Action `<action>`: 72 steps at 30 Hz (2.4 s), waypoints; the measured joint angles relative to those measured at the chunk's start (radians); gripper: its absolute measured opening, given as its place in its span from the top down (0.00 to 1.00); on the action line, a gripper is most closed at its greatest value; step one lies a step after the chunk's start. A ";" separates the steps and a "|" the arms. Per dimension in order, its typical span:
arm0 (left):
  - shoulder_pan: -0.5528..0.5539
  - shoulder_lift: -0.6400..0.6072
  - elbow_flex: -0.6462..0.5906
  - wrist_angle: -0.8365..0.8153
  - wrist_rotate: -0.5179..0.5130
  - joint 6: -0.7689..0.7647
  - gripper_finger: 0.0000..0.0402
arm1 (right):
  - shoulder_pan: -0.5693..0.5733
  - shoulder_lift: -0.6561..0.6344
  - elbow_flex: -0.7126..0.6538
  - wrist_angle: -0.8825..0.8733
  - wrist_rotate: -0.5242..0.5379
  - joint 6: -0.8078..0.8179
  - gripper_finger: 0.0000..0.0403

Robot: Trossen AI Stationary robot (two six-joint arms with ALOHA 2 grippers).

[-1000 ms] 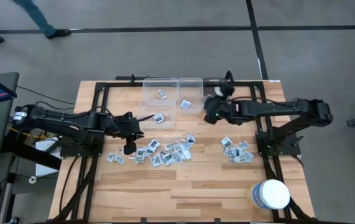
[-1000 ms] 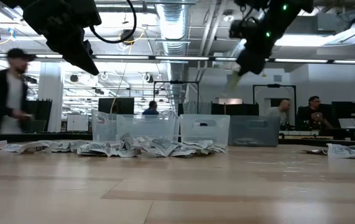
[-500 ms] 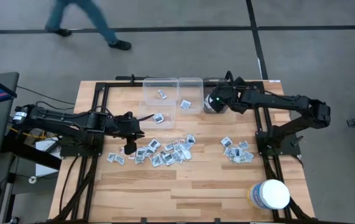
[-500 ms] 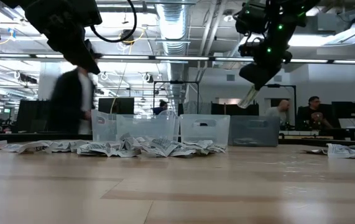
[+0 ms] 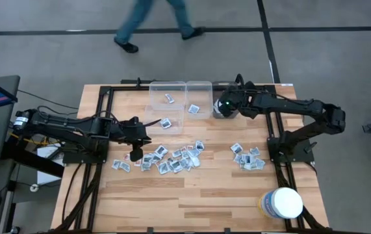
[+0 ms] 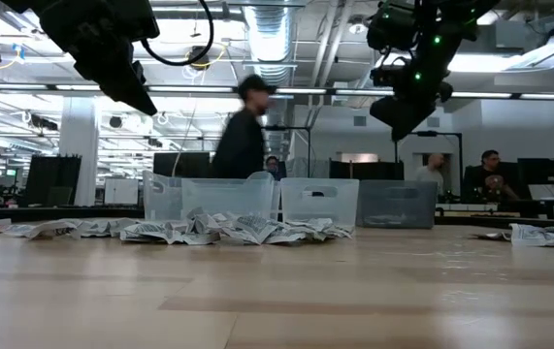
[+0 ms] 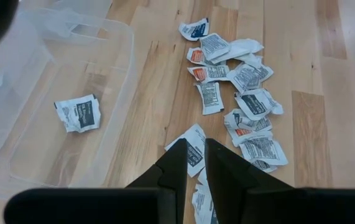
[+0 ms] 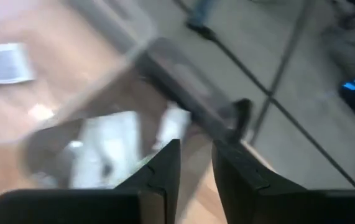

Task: Pick & Place First Aid Supplies
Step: Put the bandage pack into the black transparent bin

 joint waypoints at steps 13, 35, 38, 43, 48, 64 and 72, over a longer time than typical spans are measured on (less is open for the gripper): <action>-0.002 0.000 0.000 0.000 0.025 0.011 0.86 | 0.241 0.067 -0.066 0.383 -0.601 -0.236 0.78; -0.063 0.000 -0.067 0.076 0.172 -0.036 0.86 | 0.543 0.439 0.033 0.490 -0.603 -0.302 0.78; -0.084 0.000 -0.067 0.076 0.163 -0.059 0.86 | 0.544 0.439 0.033 0.490 -0.607 -0.307 0.78; -0.109 0.000 -0.067 0.076 0.155 -0.095 0.86 | 0.534 0.439 0.020 0.485 -0.629 -0.363 0.78; -0.130 0.000 -0.067 0.078 0.125 -0.105 0.86 | 0.534 0.439 0.018 0.483 -0.639 -0.367 0.78; -0.130 0.000 -0.067 0.087 0.114 -0.105 0.86 | 0.536 0.439 0.017 0.481 -0.678 -0.367 0.78; -0.130 0.000 -0.067 0.087 0.115 -0.101 0.86 | 0.535 0.439 0.016 0.481 -0.677 -0.367 0.68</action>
